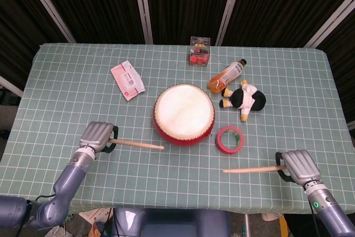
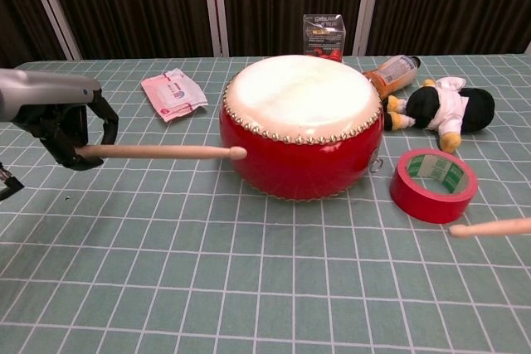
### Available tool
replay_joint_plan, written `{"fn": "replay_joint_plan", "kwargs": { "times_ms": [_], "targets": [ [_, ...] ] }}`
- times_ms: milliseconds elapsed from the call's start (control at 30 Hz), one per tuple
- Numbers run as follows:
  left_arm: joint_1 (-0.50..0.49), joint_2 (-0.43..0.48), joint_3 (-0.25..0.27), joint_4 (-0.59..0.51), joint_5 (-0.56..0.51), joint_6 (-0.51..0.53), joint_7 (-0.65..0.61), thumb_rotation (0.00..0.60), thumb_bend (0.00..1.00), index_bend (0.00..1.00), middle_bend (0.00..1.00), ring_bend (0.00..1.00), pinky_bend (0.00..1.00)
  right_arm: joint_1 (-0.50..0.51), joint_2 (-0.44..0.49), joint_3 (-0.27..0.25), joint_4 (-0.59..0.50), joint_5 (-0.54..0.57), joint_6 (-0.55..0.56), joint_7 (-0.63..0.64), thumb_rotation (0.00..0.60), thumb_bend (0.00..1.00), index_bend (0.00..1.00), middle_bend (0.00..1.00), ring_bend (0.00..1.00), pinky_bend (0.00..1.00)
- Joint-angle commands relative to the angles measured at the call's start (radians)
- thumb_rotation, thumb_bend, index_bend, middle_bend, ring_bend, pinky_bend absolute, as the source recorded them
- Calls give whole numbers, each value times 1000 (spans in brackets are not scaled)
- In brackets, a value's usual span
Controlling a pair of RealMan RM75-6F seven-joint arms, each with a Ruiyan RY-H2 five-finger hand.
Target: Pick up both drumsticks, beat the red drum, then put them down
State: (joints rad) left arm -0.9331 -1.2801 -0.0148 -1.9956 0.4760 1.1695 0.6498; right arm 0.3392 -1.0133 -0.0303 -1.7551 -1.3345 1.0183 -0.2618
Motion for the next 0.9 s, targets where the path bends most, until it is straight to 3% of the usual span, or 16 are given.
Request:
{"fn": "replay_joint_plan", "kwargs": {
  "times_ms": [33, 267, 467, 533, 667, 900],
  "targets": [
    [-5, -49, 9, 41, -27, -3, 35, 600, 483, 697, 1000, 1000, 1000, 8, -29, -4, 5, 28, -17, -41, 600, 598, 975, 1000, 1000, 979],
    [-29, -142, -6, 105, -78, -6, 89, 600, 437, 600, 989, 969, 1000, 23, -85, 8, 29, 119, -34, -132, 600, 599, 967, 1000, 1000, 977],
    [-28, -164, -9, 135, -90, 19, 117, 600, 406, 517, 899, 901, 998, 33, -129, 26, 66, 196, -29, -178, 600, 598, 926, 1000, 1000, 951],
    [-27, -160, -8, 136, -95, 18, 125, 600, 375, 462, 805, 822, 953, 37, -136, 29, 72, 220, -32, -189, 600, 599, 847, 993, 990, 915],
    [-37, -137, 15, 132, -103, 23, 185, 600, 325, 351, 628, 673, 812, 49, -134, 19, 64, 288, -44, -257, 600, 587, 595, 902, 902, 821],
    [-31, -103, 38, 91, -116, 43, 232, 600, 265, 241, 445, 500, 596, 75, -126, -3, 18, 418, -36, -397, 600, 473, 320, 711, 725, 586]
  ]
}}
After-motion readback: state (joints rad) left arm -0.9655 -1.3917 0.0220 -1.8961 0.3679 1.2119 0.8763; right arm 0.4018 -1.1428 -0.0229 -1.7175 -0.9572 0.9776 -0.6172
